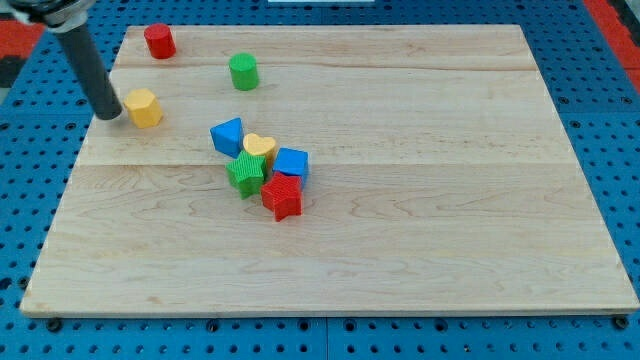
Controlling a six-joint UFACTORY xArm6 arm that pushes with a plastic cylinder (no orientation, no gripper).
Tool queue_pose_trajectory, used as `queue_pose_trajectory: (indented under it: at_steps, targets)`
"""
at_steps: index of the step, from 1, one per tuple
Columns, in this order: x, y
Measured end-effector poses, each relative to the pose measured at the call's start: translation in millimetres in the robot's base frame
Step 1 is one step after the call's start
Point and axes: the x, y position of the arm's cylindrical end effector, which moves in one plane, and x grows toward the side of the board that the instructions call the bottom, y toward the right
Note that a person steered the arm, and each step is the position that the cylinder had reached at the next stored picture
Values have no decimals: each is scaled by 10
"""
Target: Slide the yellow hexagon closer to the red circle
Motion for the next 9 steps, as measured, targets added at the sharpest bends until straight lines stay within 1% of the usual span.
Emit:
queue_pose_trajectory:
  at_steps: [1, 2, 3, 4, 5, 6, 7, 8, 9]
  targets:
    - [229, 116]
    - [7, 561]
    - [-323, 661]
    - [-690, 915]
    - [-706, 1235]
    - [-1030, 1128]
    - [-878, 1161]
    - [-797, 767]
    - [-993, 755]
